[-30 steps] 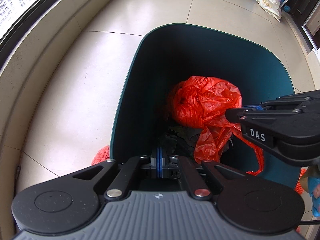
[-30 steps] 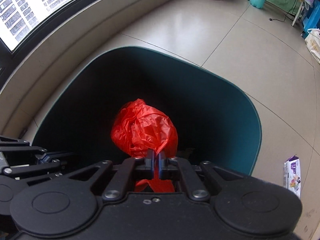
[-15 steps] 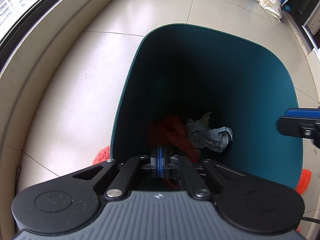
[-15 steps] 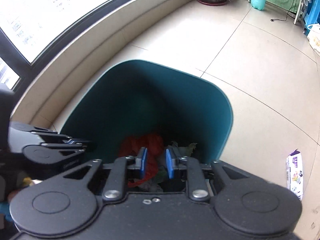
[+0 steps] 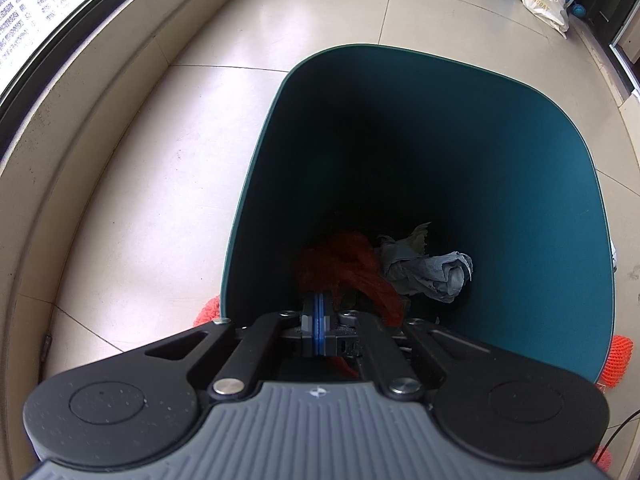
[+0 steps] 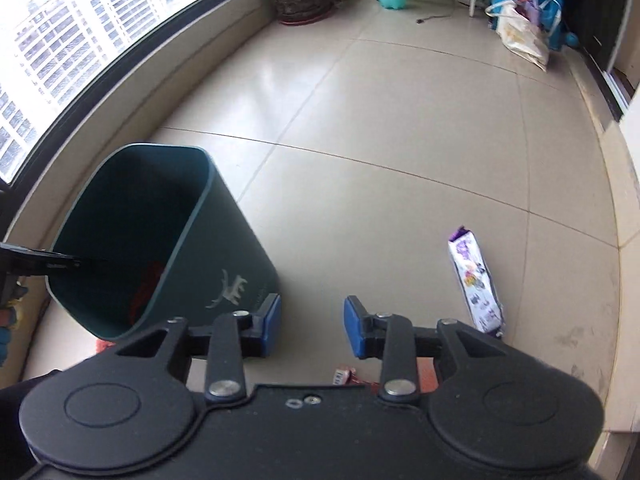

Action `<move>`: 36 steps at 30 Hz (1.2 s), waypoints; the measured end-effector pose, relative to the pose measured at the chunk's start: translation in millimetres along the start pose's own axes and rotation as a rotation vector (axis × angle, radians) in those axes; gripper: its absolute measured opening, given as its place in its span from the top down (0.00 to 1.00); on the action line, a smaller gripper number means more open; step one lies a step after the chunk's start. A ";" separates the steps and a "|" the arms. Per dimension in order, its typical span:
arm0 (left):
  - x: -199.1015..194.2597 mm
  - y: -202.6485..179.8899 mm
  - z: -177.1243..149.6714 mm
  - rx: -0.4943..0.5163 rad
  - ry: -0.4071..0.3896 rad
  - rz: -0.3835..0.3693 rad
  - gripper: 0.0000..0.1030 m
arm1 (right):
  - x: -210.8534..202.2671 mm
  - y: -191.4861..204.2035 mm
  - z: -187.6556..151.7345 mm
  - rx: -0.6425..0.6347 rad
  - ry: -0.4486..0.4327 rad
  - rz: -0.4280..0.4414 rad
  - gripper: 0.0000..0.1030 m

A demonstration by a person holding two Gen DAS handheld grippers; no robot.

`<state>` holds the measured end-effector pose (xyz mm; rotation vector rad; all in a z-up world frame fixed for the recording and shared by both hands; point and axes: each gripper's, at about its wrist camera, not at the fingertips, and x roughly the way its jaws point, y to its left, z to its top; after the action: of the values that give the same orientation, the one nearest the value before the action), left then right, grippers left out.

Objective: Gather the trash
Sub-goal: 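Return the right tool to the floor and grasp the red mesh net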

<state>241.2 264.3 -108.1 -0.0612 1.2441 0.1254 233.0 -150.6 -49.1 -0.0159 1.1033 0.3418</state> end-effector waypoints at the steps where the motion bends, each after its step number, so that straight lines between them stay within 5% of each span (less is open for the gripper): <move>1: 0.1 -0.6 0.2 0.000 0.001 0.002 1.00 | 3.0 -12.7 -4.1 0.023 0.007 -0.017 0.65; 5: -0.3 -0.7 1.2 -0.008 0.003 -0.003 1.00 | 36.0 -54.1 -26.1 0.109 0.053 -0.093 0.54; 11: 0.0 -4.1 -0.5 0.013 0.000 0.007 1.00 | 102.2 -103.8 -77.8 0.261 0.162 -0.155 0.51; 14: 0.2 -5.6 -0.5 0.021 0.000 0.014 1.00 | 126.7 -123.2 -102.4 0.315 0.210 -0.152 0.30; 20: 1.0 -7.8 -0.1 0.026 0.000 0.023 1.00 | 168.7 -132.7 -119.9 0.448 0.240 -0.101 0.11; 28: 1.6 -11.0 -3.1 0.049 -0.002 0.037 1.00 | 236.1 -100.5 -122.8 0.470 0.317 -0.130 0.11; 32: 2.7 -12.7 -2.8 0.054 -0.003 0.037 1.00 | 257.5 -92.1 -127.6 0.466 0.351 -0.186 0.23; 36: 2.4 -11.0 -2.9 0.052 -0.004 0.029 1.00 | 262.5 -94.0 -134.5 0.481 0.363 -0.232 0.47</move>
<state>240.6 253.3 -111.6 0.0021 1.2438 0.1181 248.0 -195.0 -355.1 0.2263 1.5046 -0.1476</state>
